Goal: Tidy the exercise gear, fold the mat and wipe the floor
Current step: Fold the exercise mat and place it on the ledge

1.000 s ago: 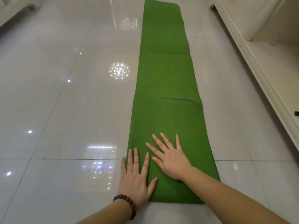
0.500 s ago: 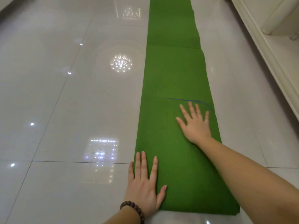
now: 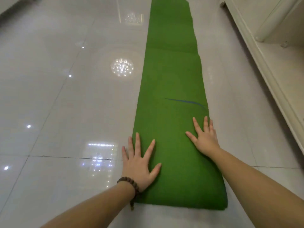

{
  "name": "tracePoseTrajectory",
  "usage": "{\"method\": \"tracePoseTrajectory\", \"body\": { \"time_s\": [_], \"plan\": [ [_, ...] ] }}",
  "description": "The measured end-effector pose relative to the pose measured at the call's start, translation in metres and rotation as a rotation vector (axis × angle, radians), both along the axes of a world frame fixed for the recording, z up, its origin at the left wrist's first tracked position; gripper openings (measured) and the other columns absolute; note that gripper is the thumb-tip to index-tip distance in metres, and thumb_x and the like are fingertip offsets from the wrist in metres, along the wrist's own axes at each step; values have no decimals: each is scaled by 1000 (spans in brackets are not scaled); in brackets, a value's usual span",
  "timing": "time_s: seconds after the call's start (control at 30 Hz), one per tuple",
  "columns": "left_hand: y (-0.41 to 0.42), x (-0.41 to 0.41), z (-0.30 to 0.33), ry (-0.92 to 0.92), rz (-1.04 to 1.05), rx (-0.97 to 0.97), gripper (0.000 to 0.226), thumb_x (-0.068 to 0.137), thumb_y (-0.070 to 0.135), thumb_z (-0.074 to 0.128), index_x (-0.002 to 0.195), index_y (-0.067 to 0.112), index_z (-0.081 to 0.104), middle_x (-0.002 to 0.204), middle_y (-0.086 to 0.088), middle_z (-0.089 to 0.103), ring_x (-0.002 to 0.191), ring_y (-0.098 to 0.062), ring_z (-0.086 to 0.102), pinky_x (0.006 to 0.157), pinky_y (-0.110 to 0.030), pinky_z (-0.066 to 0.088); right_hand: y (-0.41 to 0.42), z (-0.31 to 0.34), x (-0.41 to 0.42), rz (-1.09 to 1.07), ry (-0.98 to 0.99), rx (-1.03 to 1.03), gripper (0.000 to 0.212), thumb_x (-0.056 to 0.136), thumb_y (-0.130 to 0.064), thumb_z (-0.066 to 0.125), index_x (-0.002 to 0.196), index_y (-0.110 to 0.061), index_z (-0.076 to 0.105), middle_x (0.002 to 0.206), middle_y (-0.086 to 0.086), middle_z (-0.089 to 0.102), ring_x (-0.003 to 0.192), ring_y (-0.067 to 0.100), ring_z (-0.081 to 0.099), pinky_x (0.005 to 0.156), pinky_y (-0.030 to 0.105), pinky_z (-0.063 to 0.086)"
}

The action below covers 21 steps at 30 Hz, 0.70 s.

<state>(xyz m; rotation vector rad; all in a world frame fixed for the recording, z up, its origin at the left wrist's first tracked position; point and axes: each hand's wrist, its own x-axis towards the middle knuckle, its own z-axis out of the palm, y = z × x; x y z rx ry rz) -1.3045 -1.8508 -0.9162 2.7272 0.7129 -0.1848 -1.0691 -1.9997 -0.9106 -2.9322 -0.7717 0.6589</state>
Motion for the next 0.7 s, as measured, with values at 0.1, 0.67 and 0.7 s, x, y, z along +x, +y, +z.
{"method": "tracePoseTrajectory", "body": {
  "time_s": [0.1,0.67,0.7],
  "plan": [
    [36,59,12,67,103,-17,83,84,78,29,145,48,-17,150,-17,-38,141,-40,-26,118,-56,-3,0,-2,0,-5,-10,4,76,84,-73,19,147,-43,-10,155,10,-24,143,29,-22,117,48,-2],
    [80,105,23,-11,291,-417,65,90,38,63,147,37,32,157,-11,15,133,-28,39,113,-38,34,6,14,9,-341,70,372,52,83,-45,67,131,-36,50,146,17,34,132,34,32,107,38,32],
    [83,106,29,-54,327,-480,59,90,28,65,144,33,40,156,-10,23,117,-21,54,104,-33,43,4,20,11,-367,73,397,51,83,-40,69,130,-33,50,140,15,44,126,34,40,103,37,36]
  ]
}}
